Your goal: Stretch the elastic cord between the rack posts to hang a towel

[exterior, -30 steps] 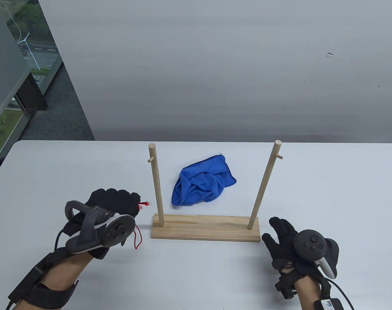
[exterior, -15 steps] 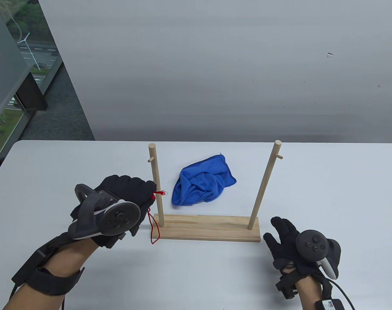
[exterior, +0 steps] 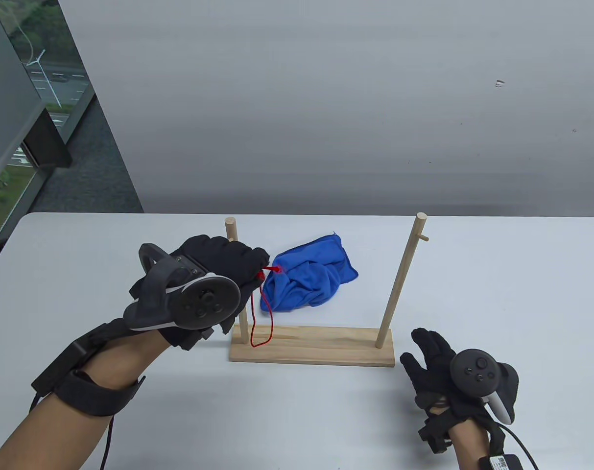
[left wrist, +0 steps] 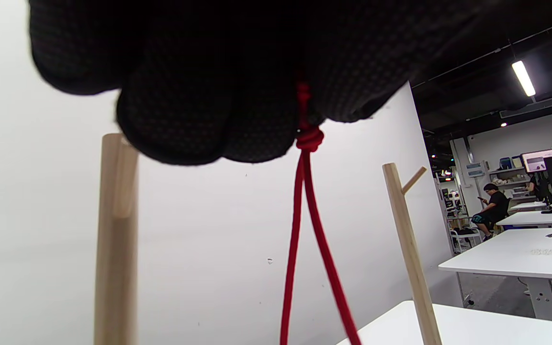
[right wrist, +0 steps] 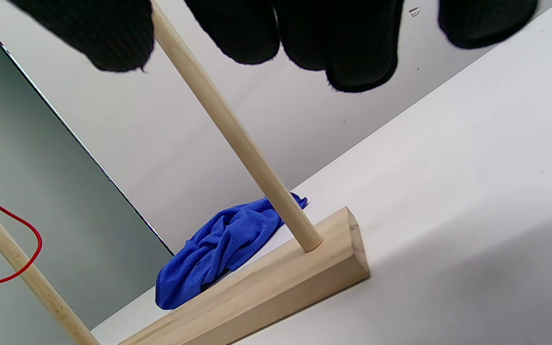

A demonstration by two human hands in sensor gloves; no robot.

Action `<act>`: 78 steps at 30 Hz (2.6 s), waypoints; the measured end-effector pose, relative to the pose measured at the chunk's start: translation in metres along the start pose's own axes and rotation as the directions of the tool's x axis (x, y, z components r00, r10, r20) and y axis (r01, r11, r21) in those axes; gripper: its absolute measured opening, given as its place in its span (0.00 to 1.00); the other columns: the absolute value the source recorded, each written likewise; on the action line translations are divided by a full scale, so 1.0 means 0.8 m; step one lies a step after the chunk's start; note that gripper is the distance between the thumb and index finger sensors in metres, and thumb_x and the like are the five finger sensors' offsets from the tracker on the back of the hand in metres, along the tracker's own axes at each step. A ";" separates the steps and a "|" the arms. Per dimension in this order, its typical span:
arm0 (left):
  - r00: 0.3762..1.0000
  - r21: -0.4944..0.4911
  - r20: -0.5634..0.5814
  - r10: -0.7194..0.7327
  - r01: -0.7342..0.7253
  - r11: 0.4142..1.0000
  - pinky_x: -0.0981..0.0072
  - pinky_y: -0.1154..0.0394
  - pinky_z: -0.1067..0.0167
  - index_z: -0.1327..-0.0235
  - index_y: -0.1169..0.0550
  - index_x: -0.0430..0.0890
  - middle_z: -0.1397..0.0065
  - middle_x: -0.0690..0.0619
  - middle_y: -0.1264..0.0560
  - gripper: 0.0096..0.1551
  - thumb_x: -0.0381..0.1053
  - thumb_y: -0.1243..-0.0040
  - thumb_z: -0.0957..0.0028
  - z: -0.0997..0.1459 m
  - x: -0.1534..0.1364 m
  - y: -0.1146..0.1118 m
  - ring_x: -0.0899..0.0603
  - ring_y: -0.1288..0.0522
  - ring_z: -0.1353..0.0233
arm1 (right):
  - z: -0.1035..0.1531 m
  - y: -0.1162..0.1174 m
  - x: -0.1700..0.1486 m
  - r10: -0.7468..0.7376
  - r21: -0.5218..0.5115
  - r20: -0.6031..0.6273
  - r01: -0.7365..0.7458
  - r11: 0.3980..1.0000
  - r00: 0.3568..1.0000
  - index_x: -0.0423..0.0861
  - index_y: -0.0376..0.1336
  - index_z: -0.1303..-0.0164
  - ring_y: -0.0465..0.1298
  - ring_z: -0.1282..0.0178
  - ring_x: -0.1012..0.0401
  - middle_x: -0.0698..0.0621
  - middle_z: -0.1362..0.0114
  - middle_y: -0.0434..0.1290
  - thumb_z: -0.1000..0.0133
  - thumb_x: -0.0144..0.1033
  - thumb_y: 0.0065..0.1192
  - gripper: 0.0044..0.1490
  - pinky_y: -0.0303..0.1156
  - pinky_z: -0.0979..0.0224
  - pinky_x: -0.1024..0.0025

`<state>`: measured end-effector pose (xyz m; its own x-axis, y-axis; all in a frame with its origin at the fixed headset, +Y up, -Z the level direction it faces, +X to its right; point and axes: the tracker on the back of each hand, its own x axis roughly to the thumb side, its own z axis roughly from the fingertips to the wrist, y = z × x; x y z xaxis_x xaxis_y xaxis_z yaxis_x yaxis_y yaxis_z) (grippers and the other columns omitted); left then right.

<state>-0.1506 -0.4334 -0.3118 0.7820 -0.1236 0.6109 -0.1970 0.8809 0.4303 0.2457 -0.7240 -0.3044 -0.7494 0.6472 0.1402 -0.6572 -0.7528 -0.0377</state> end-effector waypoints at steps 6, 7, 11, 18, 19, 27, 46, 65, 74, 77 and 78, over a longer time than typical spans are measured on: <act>1.000 -0.001 -0.008 0.005 -0.005 1.000 0.48 0.17 0.53 0.56 0.10 0.50 0.55 0.51 0.08 0.20 0.52 0.24 0.61 -0.019 -0.006 0.017 0.42 0.09 0.61 | 0.001 0.000 0.000 -0.001 0.004 -0.004 0.001 1.000 1.000 0.41 0.50 0.26 0.63 0.26 0.39 0.34 0.24 0.52 0.46 0.56 0.54 0.45 0.56 0.34 0.28; 1.000 -0.001 -0.005 0.017 -0.017 1.000 0.48 0.17 0.52 0.56 0.10 0.50 0.55 0.51 0.08 0.20 0.52 0.24 0.61 -0.021 -0.009 0.020 0.42 0.09 0.61 | 0.001 0.000 0.000 0.001 0.005 -0.004 -0.001 1.000 1.000 0.41 0.50 0.26 0.63 0.26 0.39 0.34 0.24 0.52 0.46 0.57 0.54 0.45 0.56 0.34 0.28; 0.994 0.022 -0.037 0.103 -0.103 0.994 0.47 0.17 0.51 0.55 0.11 0.50 0.54 0.51 0.08 0.20 0.52 0.24 0.61 -0.032 -0.027 0.026 0.42 0.09 0.59 | 0.001 0.000 0.000 0.000 0.006 -0.005 0.000 1.000 1.000 0.41 0.50 0.26 0.63 0.26 0.39 0.34 0.24 0.52 0.46 0.56 0.54 0.45 0.56 0.34 0.28; 0.977 0.074 -0.105 0.187 -0.180 0.981 0.47 0.18 0.50 0.54 0.11 0.50 0.53 0.51 0.08 0.21 0.52 0.24 0.60 -0.041 -0.060 0.022 0.42 0.10 0.58 | 0.001 -0.001 0.001 -0.001 0.007 -0.008 0.001 1.000 1.000 0.41 0.50 0.26 0.63 0.26 0.39 0.34 0.24 0.52 0.47 0.56 0.54 0.46 0.56 0.34 0.28; 0.975 0.081 -0.116 0.192 -0.183 0.980 0.47 0.18 0.51 0.54 0.11 0.50 0.53 0.51 0.08 0.21 0.52 0.24 0.60 -0.041 -0.064 0.021 0.42 0.10 0.59 | 0.001 -0.001 0.001 0.000 0.006 -0.008 0.000 1.000 1.000 0.41 0.50 0.26 0.63 0.26 0.39 0.34 0.24 0.52 0.46 0.56 0.54 0.45 0.56 0.34 0.28; 0.934 0.135 -0.184 0.306 -0.284 0.949 0.48 0.17 0.52 0.55 0.10 0.49 0.56 0.51 0.08 0.20 0.52 0.24 0.60 -0.035 -0.095 0.011 0.43 0.09 0.61 | 0.001 -0.002 0.001 0.001 0.006 -0.008 -0.001 1.000 1.000 0.41 0.50 0.26 0.63 0.26 0.39 0.34 0.24 0.52 0.47 0.56 0.54 0.46 0.56 0.34 0.28; 0.721 0.399 -0.281 0.633 -0.513 0.760 0.49 0.17 0.53 0.55 0.11 0.48 0.57 0.51 0.08 0.20 0.53 0.24 0.59 0.012 -0.150 -0.035 0.44 0.09 0.62 | 0.001 0.000 0.003 0.003 0.016 -0.009 -0.003 1.000 1.000 0.41 0.50 0.26 0.63 0.26 0.39 0.34 0.24 0.52 0.46 0.56 0.54 0.45 0.56 0.34 0.28; 0.566 0.403 -0.373 0.735 -0.614 0.678 0.47 0.18 0.50 0.53 0.12 0.49 0.54 0.51 0.09 0.21 0.54 0.25 0.57 0.035 -0.160 -0.085 0.42 0.09 0.58 | 0.001 0.001 0.004 -0.001 0.026 -0.014 0.001 1.000 1.000 0.41 0.50 0.26 0.63 0.26 0.39 0.34 0.24 0.52 0.46 0.56 0.54 0.45 0.56 0.34 0.29; 0.543 0.363 -0.389 0.744 -0.652 0.665 0.46 0.19 0.47 0.51 0.13 0.49 0.51 0.51 0.10 0.22 0.56 0.28 0.55 0.038 -0.159 -0.099 0.41 0.10 0.54 | 0.001 0.002 0.005 -0.002 0.032 -0.014 0.002 0.999 1.000 0.41 0.50 0.26 0.63 0.26 0.39 0.34 0.24 0.52 0.46 0.56 0.54 0.45 0.56 0.34 0.28; 0.503 0.360 -0.376 0.778 -0.695 0.623 0.44 0.21 0.45 0.48 0.13 0.49 0.48 0.50 0.11 0.25 0.60 0.29 0.55 0.043 -0.160 -0.106 0.39 0.11 0.51 | 0.001 0.001 0.005 0.001 0.029 -0.013 -0.001 1.000 1.000 0.41 0.50 0.26 0.63 0.26 0.39 0.34 0.24 0.52 0.46 0.56 0.54 0.45 0.56 0.34 0.29; 0.491 0.359 -0.368 0.790 -0.709 0.607 0.43 0.21 0.43 0.46 0.14 0.49 0.45 0.50 0.11 0.27 0.61 0.30 0.54 0.046 -0.160 -0.108 0.38 0.12 0.49 | 0.001 0.001 0.004 0.000 0.028 -0.014 0.000 1.000 1.000 0.41 0.50 0.26 0.63 0.26 0.39 0.34 0.24 0.52 0.46 0.56 0.54 0.45 0.56 0.34 0.29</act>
<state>-0.2553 -0.5105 -0.4023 0.4457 0.8033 0.3950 -0.8861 0.4586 0.0673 0.2424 -0.7225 -0.3033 -0.7504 0.6488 0.1265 -0.6550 -0.7556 -0.0096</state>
